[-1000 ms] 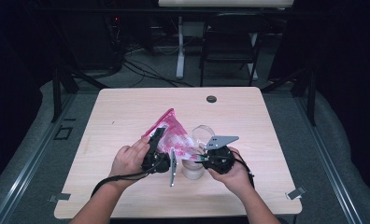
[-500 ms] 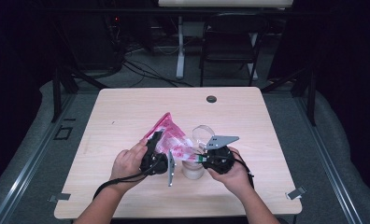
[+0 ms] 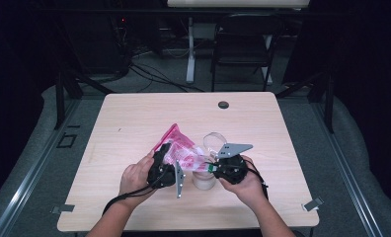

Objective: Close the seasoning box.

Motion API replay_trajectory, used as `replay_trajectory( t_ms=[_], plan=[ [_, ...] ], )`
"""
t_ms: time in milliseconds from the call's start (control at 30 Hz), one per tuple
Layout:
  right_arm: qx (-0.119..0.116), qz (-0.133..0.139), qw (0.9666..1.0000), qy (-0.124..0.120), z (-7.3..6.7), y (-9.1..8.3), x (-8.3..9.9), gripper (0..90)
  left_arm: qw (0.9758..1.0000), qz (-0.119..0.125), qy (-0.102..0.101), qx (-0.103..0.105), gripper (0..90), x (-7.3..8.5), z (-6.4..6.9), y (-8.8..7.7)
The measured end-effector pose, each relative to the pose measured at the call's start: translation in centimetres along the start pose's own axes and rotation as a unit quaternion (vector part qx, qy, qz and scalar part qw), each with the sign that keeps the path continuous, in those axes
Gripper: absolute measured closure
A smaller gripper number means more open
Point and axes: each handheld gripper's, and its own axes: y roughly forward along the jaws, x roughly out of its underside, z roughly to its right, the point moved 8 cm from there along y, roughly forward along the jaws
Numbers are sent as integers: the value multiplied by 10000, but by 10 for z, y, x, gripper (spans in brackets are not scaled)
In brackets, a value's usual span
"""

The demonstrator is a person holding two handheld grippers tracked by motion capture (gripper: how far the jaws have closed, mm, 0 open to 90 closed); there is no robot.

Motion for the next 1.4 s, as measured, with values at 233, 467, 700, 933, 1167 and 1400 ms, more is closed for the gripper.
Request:
replay_trajectory(
  t_ms=[233, 467, 700, 933, 1167, 1400],
  plan=[
    [-32, 121, 9999, -77, -7, -4, -7, 900, 9980, 75, -554, 280, 674, 4, 3, -4],
    [-16, 185, 9998, -124, -11, -4, -10, 900, 9942, 63, -947, 513, 675, 9, 11, -4],
    [-23, 146, 9998, -141, -11, 0, -8, 900, 9929, -7, -1015, 627, 677, 13, 22, -3],
    [-3, 143, 9998, -149, -13, 2, -8, 899, 9888, -83, -1226, 851, 678, 16, 31, 0],
    [-33, 193, 9997, -144, -14, 2, -10, 881, 9834, -202, -1425, 1107, 683, 21, 37, 4],
    [5, 284, 9995, -141, -15, 2, -12, 762, 9772, -190, -1612, 1373, 697, 22, 44, 6]
  ],
)
